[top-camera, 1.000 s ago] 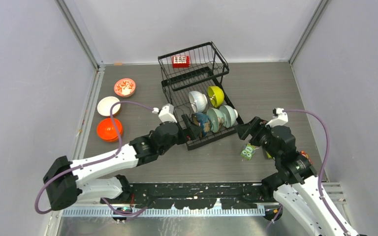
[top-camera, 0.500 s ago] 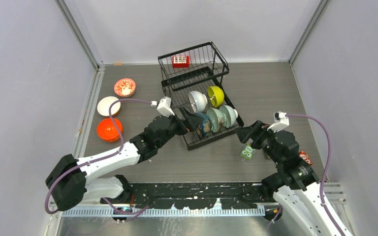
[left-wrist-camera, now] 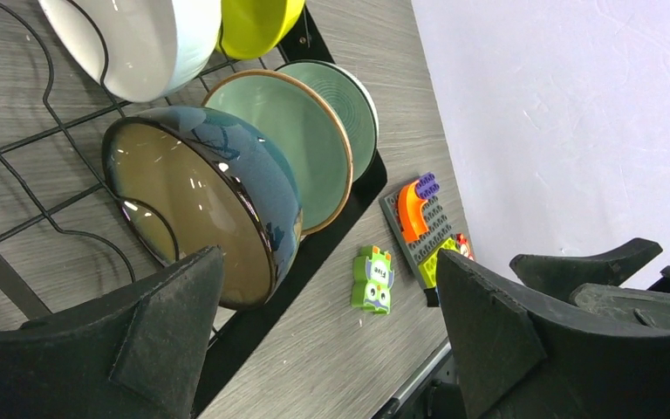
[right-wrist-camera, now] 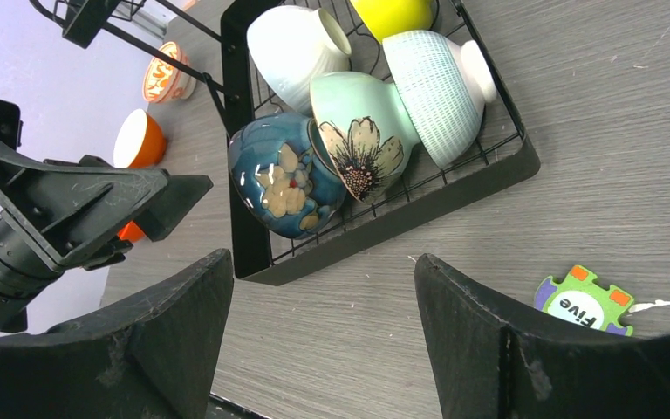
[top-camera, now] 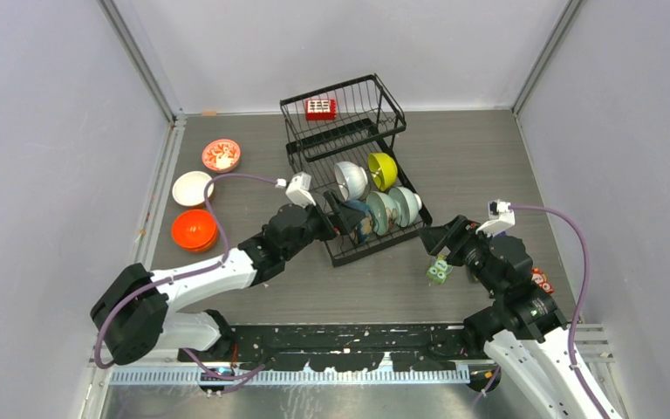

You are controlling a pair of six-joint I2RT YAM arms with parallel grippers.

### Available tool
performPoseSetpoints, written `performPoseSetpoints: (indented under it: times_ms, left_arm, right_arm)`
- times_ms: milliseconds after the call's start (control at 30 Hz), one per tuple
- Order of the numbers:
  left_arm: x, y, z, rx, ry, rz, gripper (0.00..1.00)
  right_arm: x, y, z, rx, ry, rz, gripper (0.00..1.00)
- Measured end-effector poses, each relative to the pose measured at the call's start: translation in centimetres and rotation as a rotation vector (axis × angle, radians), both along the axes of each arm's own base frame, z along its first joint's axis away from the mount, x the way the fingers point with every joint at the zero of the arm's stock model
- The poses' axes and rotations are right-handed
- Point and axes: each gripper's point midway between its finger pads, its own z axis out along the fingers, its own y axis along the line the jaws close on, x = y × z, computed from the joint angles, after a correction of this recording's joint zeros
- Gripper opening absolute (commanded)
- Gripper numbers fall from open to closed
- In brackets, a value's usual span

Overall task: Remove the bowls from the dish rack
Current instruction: Pick up the bowl from the dish rack.

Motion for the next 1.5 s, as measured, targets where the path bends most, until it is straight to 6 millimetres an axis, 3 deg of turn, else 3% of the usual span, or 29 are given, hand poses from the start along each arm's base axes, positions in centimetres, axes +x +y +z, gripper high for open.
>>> performPoseSetpoints:
  times_ms: [67, 233, 400, 667, 1100, 1500]
  left_arm:
    - [0.2, -0.1, -0.2, -0.002, 0.005, 0.002, 0.91]
    - [0.5, -0.5, -1.4, -0.011, 0.043, -0.007, 0.75]
    - [0.5, -1.2, -3.1, -0.017, 0.100, -0.018, 0.70]
    - [0.7, -1.4, -3.8, -0.048, 0.119, -0.016, 0.57]
    - [1.9, -0.8, -5.2, -0.103, 0.122, -0.011, 0.50]
    - [2.0, -2.3, -5.8, -0.207, 0.125, -0.093, 0.38]
  right_arm:
    - [0.0, 0.0, -0.1, -0.002, 0.004, -0.001, 0.80]
    - [0.0, -0.1, -0.2, -0.004, 0.005, -0.004, 0.80]
    - [-0.1, -0.1, -0.3, -0.006, 0.010, -0.004, 0.80]
    - [-0.3, -0.2, 0.0, -0.001, -0.002, -0.004, 0.80]
    - [-0.3, -0.2, -0.1, -0.001, -0.001, -0.004, 0.80]
    - [-0.2, -0.2, -0.1, -0.004, -0.003, -0.004, 0.80]
